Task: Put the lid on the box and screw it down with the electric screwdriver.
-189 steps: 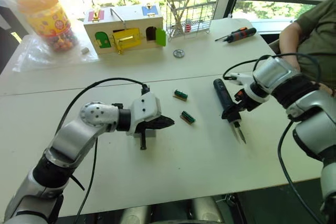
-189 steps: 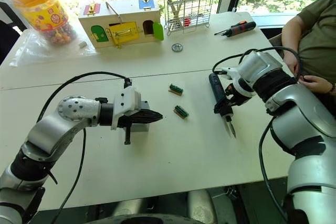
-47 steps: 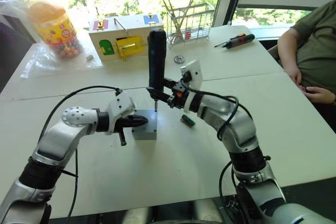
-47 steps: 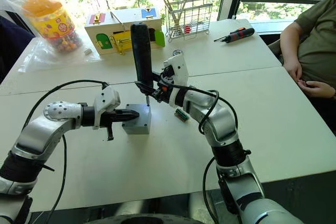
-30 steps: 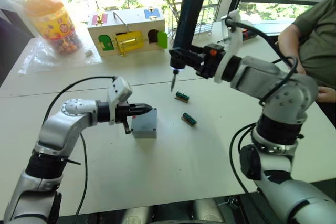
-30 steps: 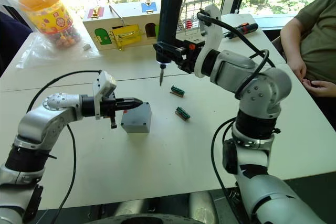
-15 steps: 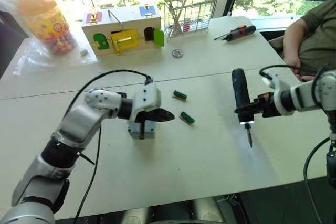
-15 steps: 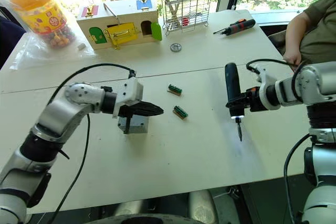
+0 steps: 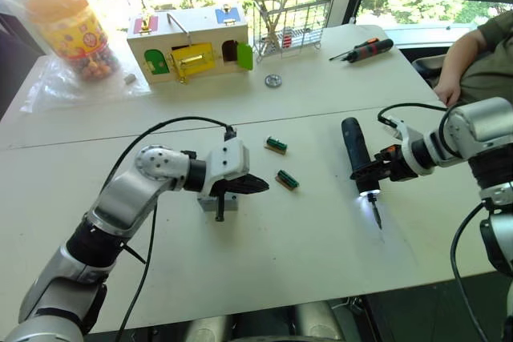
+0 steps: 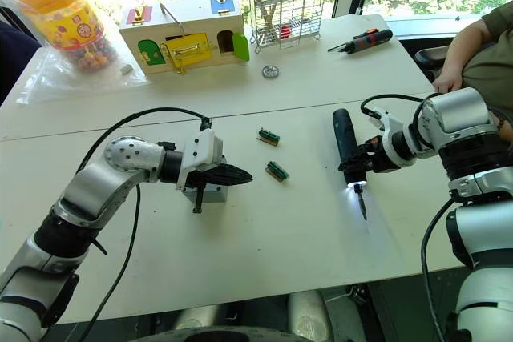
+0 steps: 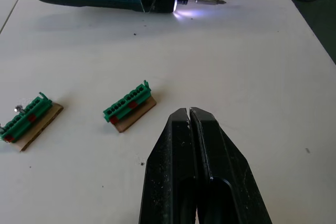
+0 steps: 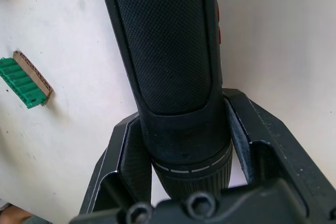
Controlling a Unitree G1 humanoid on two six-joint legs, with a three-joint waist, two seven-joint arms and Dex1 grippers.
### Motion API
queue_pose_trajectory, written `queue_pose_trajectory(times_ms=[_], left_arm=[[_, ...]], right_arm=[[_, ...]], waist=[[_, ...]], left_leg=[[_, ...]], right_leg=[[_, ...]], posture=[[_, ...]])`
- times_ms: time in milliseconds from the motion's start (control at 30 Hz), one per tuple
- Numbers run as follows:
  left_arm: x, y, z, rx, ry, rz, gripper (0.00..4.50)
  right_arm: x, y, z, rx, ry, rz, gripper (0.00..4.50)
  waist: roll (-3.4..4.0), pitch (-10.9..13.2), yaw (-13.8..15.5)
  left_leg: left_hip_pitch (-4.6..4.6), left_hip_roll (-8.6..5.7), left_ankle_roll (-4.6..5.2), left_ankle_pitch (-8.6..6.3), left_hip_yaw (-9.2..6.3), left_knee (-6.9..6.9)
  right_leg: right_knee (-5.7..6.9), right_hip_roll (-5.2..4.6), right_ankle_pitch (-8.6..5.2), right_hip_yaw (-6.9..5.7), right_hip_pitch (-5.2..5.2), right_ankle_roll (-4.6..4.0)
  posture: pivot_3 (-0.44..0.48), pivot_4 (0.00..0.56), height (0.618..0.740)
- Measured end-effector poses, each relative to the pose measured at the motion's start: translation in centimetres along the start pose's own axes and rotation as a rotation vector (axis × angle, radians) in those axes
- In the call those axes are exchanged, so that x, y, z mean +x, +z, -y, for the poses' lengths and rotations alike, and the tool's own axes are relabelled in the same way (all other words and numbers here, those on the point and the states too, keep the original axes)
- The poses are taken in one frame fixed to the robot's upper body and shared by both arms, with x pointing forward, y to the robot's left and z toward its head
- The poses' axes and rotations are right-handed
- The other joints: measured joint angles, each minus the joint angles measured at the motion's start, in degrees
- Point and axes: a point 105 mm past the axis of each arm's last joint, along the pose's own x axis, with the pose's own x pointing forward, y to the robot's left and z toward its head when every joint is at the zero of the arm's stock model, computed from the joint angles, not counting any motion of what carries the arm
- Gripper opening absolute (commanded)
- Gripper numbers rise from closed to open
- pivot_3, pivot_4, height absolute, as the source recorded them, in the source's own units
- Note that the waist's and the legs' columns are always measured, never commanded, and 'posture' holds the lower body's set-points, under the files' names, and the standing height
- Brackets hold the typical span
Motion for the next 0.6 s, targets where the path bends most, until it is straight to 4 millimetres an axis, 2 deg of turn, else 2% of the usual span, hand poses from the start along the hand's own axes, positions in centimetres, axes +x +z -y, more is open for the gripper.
queue_pose_trajectory(times_ms=[67,100,267,333,433,500,533,600], left_arm=[[-0.3,-0.1,-0.4,-0.01,0.031,0.003,0.0],[-0.6,0.0,-0.7,-0.011,0.052,0.008,0.0],[-2.9,0.1,-2.7,-0.071,0.166,0.038,0.0],[-4.9,-0.4,-4.2,-0.118,0.254,0.045,0.0],[-8.5,-1.1,-6.2,-0.179,0.388,0.052,0.0],[-10.3,-1.9,-6.7,-0.199,0.444,0.025,0.0],[-11.2,-2.7,-6.9,-0.219,0.467,0.001,0.0],[-11.9,-4.3,-7.1,-0.258,0.498,-0.035,0.0]], right_arm=[[0.0,0.1,-0.3,-0.019,0.021,-0.002,4.22],[0.0,0.2,-0.4,-0.027,0.028,-0.002,4.48],[-0.1,0.5,-0.4,-0.061,0.026,0.011,4.48],[-0.2,1.1,-0.7,-0.128,0.01,0.035,4.48],[-0.9,3.0,-1.3,-0.313,-0.041,0.121,4.48],[-1.8,4.5,-3.2,-0.457,-0.022,0.208,4.48],[-2.3,5.0,-5.0,-0.554,0.016,0.259,4.48],[-2.7,4.7,-8.2,-0.714,0.097,0.314,4.48]], waist=[[-0.01,0.0,0.1],[-0.03,0.0,0.1],[-0.04,0.0,0.3],[-0.03,0.0,0.3],[-0.03,0.0,0.2],[-0.02,0.0,0.1],[-0.02,0.0,0.1],[-0.04,0.0,0.2]], left_leg=[[0.01,0.0,0.0,0.0,-0.03,0.05],[0.02,0.0,-0.01,0.0,-0.04,0.07],[0.02,-0.01,-0.01,0.0,-0.04,0.1],[0.0,-0.01,-0.02,0.01,-0.04,0.06],[-0.03,0.0,-0.03,0.01,-0.04,-0.03],[-0.03,0.0,-0.05,0.02,-0.03,-0.09],[-0.04,0.01,-0.05,0.02,-0.04,-0.12],[-0.04,0.03,-0.06,0.02,-0.14,-0.09]], right_leg=[[0.01,0.01,0.0,-0.01,0.04,0.0],[0.01,0.01,0.0,-0.02,0.06,0.0],[0.02,0.0,0.01,-0.03,0.06,0.0],[0.04,-0.01,0.01,-0.03,-0.01,0.0],[0.08,0.0,0.0,-0.04,-0.13,0.01],[0.08,-0.01,0.0,-0.03,-0.18,0.01],[0.08,0.0,0.0,-0.04,-0.18,0.01],[0.07,0.01,0.0,-0.13,-0.13,0.01]], posture=[[0.0,0.15,0.74],[0.0,0.15,0.74],[0.0,0.15,0.74],[0.0,0.15,0.74],[0.0,0.15,0.74],[0.0,0.15,0.74],[0.0,0.15,0.74],[0.0,0.15,0.74]])
